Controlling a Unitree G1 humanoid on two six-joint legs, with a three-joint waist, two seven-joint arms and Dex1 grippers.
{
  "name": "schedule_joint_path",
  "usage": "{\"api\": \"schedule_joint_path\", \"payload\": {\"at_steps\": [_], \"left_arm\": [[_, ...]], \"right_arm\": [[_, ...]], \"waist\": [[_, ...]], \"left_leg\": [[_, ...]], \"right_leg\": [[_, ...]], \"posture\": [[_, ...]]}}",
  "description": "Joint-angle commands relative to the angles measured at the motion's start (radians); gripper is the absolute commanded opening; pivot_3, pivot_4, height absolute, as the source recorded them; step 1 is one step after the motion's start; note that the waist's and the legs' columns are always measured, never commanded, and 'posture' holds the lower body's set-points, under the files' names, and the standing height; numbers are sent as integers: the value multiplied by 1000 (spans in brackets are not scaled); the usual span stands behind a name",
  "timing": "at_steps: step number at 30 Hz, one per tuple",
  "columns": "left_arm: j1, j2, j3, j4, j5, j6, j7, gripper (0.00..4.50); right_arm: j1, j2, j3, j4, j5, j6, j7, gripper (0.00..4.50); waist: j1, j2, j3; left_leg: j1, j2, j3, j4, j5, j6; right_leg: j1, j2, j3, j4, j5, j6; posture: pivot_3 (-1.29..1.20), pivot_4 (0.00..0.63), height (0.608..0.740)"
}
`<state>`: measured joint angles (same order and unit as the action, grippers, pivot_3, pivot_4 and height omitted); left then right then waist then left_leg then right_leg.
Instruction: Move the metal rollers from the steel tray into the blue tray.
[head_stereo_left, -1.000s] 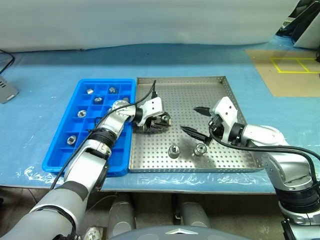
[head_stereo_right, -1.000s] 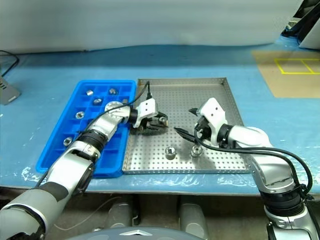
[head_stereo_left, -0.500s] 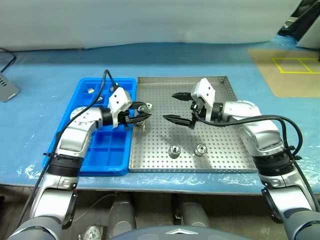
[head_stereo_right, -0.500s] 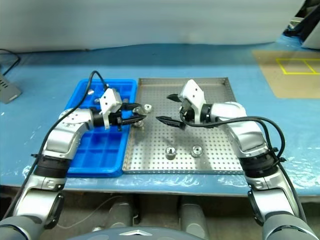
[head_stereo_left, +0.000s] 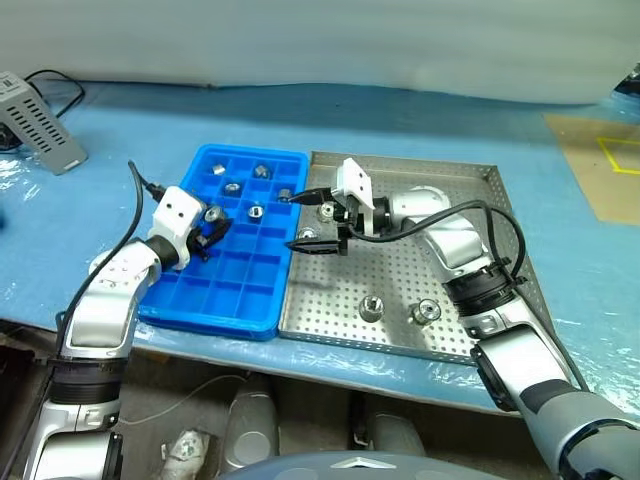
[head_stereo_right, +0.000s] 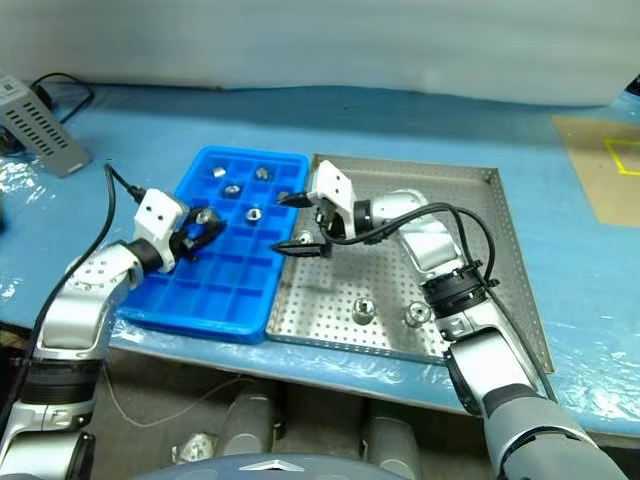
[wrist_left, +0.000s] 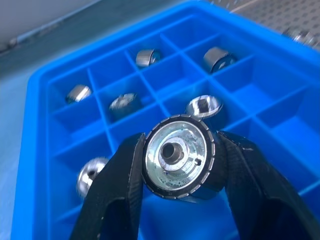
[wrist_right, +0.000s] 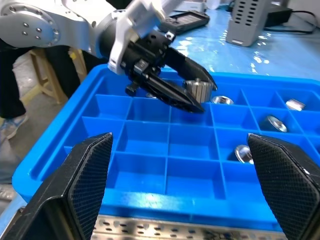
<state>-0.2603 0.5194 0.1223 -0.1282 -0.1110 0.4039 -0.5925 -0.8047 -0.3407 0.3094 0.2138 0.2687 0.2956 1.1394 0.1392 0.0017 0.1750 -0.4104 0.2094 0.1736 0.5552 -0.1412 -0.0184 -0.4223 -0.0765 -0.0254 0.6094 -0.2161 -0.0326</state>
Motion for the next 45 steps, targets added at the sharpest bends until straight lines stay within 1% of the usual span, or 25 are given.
{"api": "schedule_joint_path", "payload": {"at_steps": [1,5,10,12,13,16,20,22,26,28,35,41,45], "left_arm": [[-4,0,10,-8,6,-10,39,1894],[-20,-1,-1,54,10,-34,53,1894],[-61,-3,-33,134,1,-31,32,1894],[-80,-3,-38,161,-11,-13,21,2633],[-86,0,-42,168,-12,-13,16,2897],[-126,10,-55,188,-4,-23,6,3878],[-171,20,-73,190,-26,-48,-59,3878],[-195,36,-91,175,-43,-55,-125,3878],[-299,36,-106,207,-80,-54,-202,3878],[-337,36,-138,229,-74,-71,-244,3878],[-463,-18,-261,362,-47,-161,-378,3878],[-477,-76,-336,385,-92,-252,-580,3878],[-478,-99,-393,461,-86,-322,-713,3878]], "right_arm": [[-16,11,-6,0,-6,-31,20,4500],[-9,16,-14,-2,-16,-30,21,4500],[8,10,-26,-21,-23,-20,5,4500],[16,5,-32,-31,-25,-15,-2,4500],[18,4,-33,-34,-26,-14,-5,4500],[32,-8,-44,-50,-27,-7,-23,4500],[53,-24,-57,-81,-24,9,-47,4500],[65,-33,-65,-99,-23,19,-58,4500],[89,-53,-82,-143,-18,44,-86,4500],[101,-61,-91,-164,-18,56,-102,4500],[202,-125,-145,-311,-11,142,-178,4500],[299,-219,-247,-455,13,246,-239,4500],[392,-278,-301,-573,41,323,-271,4500]], "waist": [[8,0,0],[12,0,0],[13,0,0],[12,0,0],[11,0,0],[11,0,0],[10,0,0],[9,0,0],[3,0,0],[-3,0,0],[-40,0,0],[-72,-1,0],[-97,-1,0]], "left_leg": [[0,0,0,0,0,0],[0,0,0,0,0,-1],[0,0,0,0,1,-1],[0,0,0,0,1,-2],[0,0,0,0,1,-2],[0,0,-1,0,3,-4],[0,0,-1,1,3,-5],[0,0,-1,1,3,-5],[0,0,-1,1,4,-6],[1,0,-1,2,4,-6],[1,-1,0,2,4,-7],[2,-1,1,2,4,-6],[4,-1,2,2,3,-5]], "right_leg": [[0,0,0,0,0,0],[0,0,0,1,0,0],[-1,0,0,1,0,0],[-1,0,0,2,0,0],[-1,0,0,2,0,0],[-1,0,0,3,0,0],[-1,0,1,3,0,0],[-1,0,1,4,0,0],[-2,1,1,5,0,0],[-2,1,1,6,0,0],[-2,1,3,7,0,0],[-2,1,4,6,0,0],[-1,1,6,6,0,0]], "posture": [[265,150,740],[260,150,740],[212,150,740],[196,150,740],[184,150,740],[160,150,740],[114,150,740],[92,150,740],[32,150,740],[21,150,740],[-127,150,740],[-265,150,740],[-356,150,740]]}}
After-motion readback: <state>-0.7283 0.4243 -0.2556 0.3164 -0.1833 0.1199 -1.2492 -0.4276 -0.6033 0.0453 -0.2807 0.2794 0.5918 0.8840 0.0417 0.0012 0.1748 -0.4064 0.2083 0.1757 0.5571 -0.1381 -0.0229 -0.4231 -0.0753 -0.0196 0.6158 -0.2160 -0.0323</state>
